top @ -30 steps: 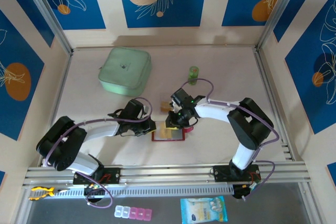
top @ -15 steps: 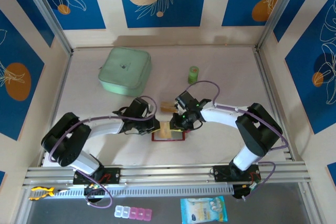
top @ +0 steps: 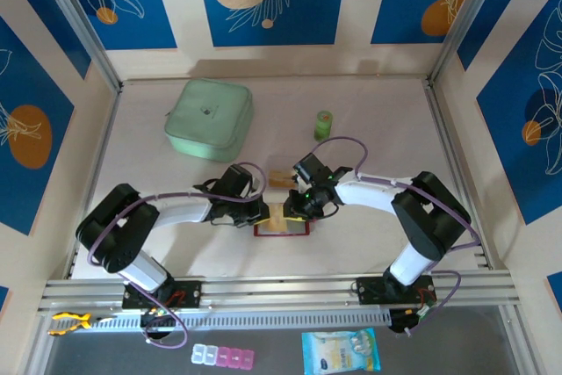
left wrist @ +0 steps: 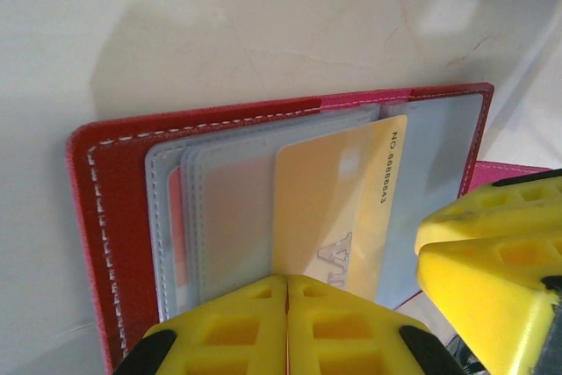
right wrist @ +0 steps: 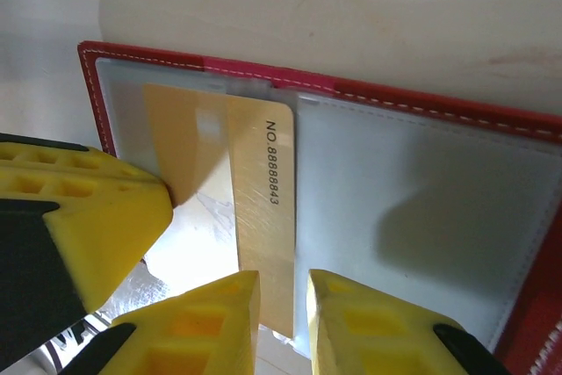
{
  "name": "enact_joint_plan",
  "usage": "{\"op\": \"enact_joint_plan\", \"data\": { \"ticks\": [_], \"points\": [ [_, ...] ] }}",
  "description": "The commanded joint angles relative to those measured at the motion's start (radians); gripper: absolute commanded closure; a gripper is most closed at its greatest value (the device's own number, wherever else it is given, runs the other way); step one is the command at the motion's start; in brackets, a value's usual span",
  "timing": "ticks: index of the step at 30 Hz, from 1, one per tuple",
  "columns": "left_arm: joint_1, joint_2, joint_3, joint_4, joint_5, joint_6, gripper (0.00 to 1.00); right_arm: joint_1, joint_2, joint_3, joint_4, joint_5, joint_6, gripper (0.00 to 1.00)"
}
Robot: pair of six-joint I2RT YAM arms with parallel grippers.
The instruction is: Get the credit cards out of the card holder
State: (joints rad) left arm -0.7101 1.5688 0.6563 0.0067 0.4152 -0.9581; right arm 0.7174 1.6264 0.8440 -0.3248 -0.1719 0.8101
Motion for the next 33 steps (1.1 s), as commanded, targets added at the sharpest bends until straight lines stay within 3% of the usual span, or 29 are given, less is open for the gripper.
{"op": "enact_joint_plan", "data": {
  "ticks": [1, 33],
  "points": [
    [-0.007, 0.023, 0.02, -0.05, 0.005, 0.034, 0.93, -0.011, 0.024, -0.002, 0.008, -0.04, 0.009, 0.77],
    [-0.006, 0.01, 0.002, -0.088, -0.014, 0.049, 0.94, -0.049, 0.08, -0.031, 0.158, -0.168, 0.057, 0.79]
  ]
}}
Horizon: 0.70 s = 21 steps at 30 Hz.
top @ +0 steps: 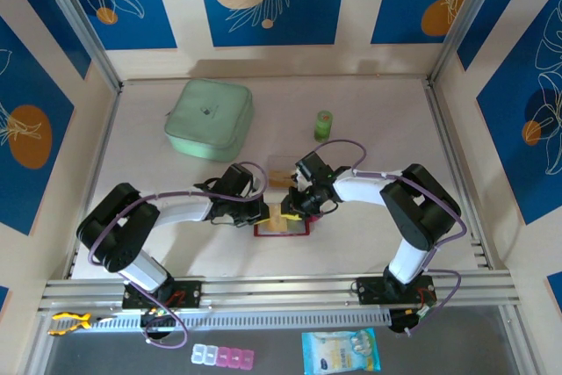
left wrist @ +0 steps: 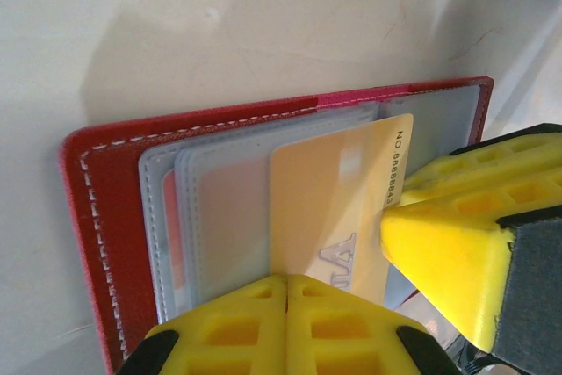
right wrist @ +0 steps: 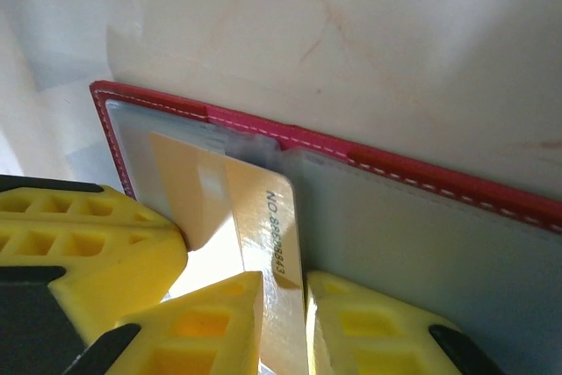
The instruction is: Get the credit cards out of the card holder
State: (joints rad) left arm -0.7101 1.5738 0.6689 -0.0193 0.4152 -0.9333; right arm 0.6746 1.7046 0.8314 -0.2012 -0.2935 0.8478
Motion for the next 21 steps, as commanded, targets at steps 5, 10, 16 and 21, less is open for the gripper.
{"op": "enact_joint_plan", "data": {
  "ticks": [5, 10, 16, 21],
  "points": [
    [-0.006, 0.006, -0.011, -0.062, -0.016, 0.024, 0.94, -0.021, -0.015, -0.041, 0.06, -0.057, 0.031, 0.81],
    [-0.007, -0.003, -0.014, -0.066, -0.026, 0.025, 0.94, -0.034, -0.05, -0.066, 0.081, -0.068, 0.042, 0.88],
    [-0.007, -0.001, -0.014, -0.064, -0.029, 0.026, 0.94, -0.044, -0.074, -0.075, 0.073, -0.076, 0.037, 0.93],
    [-0.007, 0.003, -0.015, -0.061, -0.026, 0.023, 0.94, -0.049, -0.059, -0.073, 0.099, -0.11, 0.038, 0.91]
  ]
}}
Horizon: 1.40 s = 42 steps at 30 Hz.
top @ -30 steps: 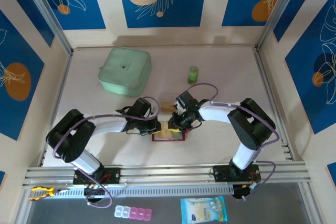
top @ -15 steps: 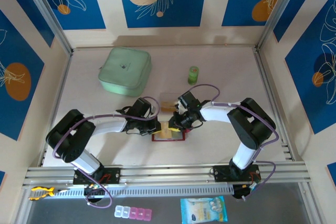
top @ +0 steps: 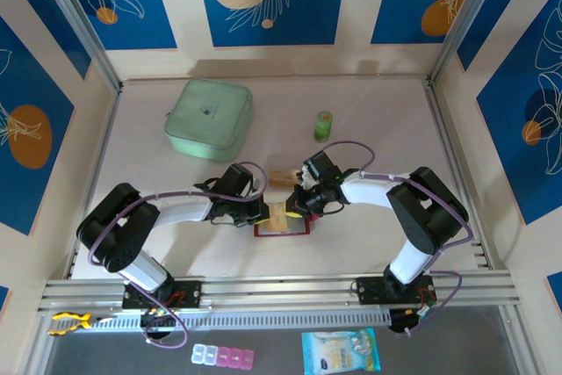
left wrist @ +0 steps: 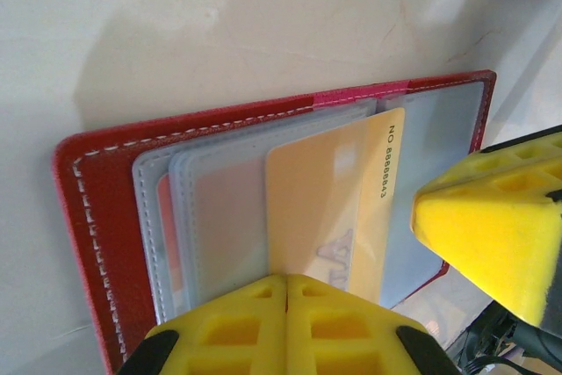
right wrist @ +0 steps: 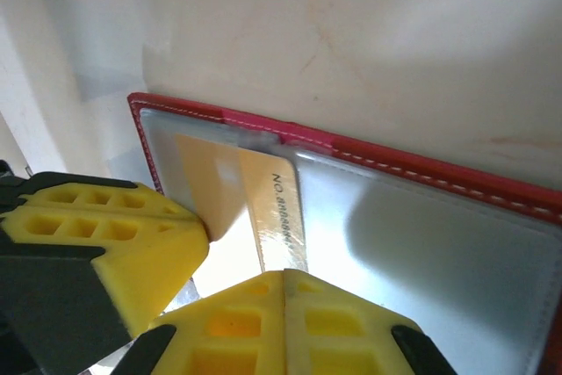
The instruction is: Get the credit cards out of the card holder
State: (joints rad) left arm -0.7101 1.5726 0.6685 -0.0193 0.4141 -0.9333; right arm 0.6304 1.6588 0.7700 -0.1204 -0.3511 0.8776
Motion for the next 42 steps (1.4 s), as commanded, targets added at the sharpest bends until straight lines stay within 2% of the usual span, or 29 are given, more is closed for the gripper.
{"op": "enact_joint_plan", "data": {
  "ticks": [1, 4, 7, 11, 18, 26, 42],
  "points": [
    [-0.007, 0.002, -0.016, -0.06, -0.026, 0.023, 0.94, -0.004, -0.002, -0.01, 0.029, -0.068, 0.011, 0.9],
    [-0.006, 0.003, -0.018, -0.061, -0.026, 0.024, 0.94, -0.002, 0.032, -0.009, 0.062, -0.104, 0.024, 0.89],
    [-0.007, 0.001, -0.018, -0.061, -0.028, 0.024, 0.94, 0.003, 0.035, -0.01, 0.042, -0.067, 0.034, 0.88],
    [-0.007, 0.0, -0.018, -0.066, -0.031, 0.022, 0.94, 0.009, 0.018, 0.016, -0.084, 0.034, -0.013, 0.81],
    [-0.006, 0.006, -0.017, -0.066, -0.031, 0.021, 0.94, 0.008, 0.017, 0.011, -0.09, 0.035, -0.031, 0.77],
    [-0.006, 0.012, -0.012, -0.071, -0.029, 0.022, 0.94, 0.009, 0.064, 0.008, 0.052, -0.098, 0.026, 0.8],
    [-0.006, 0.016, -0.012, -0.07, -0.027, 0.022, 0.95, 0.0, 0.044, -0.001, 0.042, -0.095, 0.007, 0.94]
  ]
}}
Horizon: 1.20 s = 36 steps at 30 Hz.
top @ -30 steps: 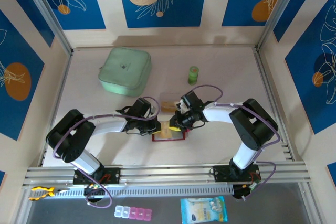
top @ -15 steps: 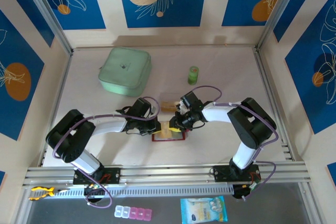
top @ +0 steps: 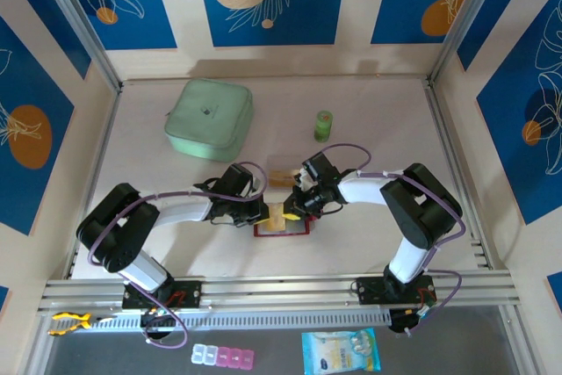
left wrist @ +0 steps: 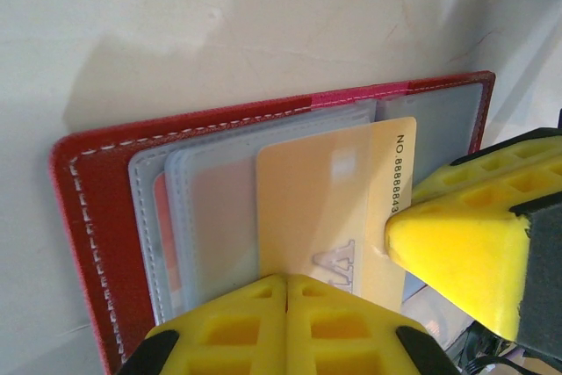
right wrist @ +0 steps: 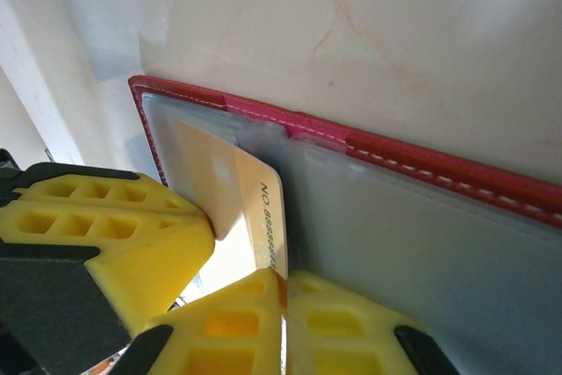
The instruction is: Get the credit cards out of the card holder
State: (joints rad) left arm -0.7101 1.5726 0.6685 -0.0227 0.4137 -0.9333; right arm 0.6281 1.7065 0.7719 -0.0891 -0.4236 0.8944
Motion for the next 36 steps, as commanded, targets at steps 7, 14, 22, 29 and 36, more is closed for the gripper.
{"op": "enact_joint_plan", "data": {
  "ticks": [7, 14, 22, 29, 36],
  "points": [
    [-0.006, 0.019, -0.006, -0.071, -0.027, 0.027, 0.94, -0.01, -0.041, 0.015, -0.118, 0.05, -0.073, 0.97],
    [-0.006, 0.015, -0.011, -0.066, -0.025, 0.024, 0.94, -0.018, -0.092, 0.038, -0.223, 0.099, -0.122, 0.97],
    [-0.006, 0.007, -0.02, -0.062, -0.024, 0.023, 0.94, -0.012, -0.132, 0.087, -0.336, 0.16, -0.169, 0.97],
    [-0.006, 0.005, -0.027, -0.049, -0.02, 0.017, 0.94, 0.009, -0.118, 0.141, -0.416, 0.22, -0.199, 0.98],
    [-0.006, 0.004, -0.032, -0.046, -0.019, 0.016, 0.94, 0.034, -0.111, 0.167, -0.445, 0.267, -0.182, 0.98]
  ]
}}
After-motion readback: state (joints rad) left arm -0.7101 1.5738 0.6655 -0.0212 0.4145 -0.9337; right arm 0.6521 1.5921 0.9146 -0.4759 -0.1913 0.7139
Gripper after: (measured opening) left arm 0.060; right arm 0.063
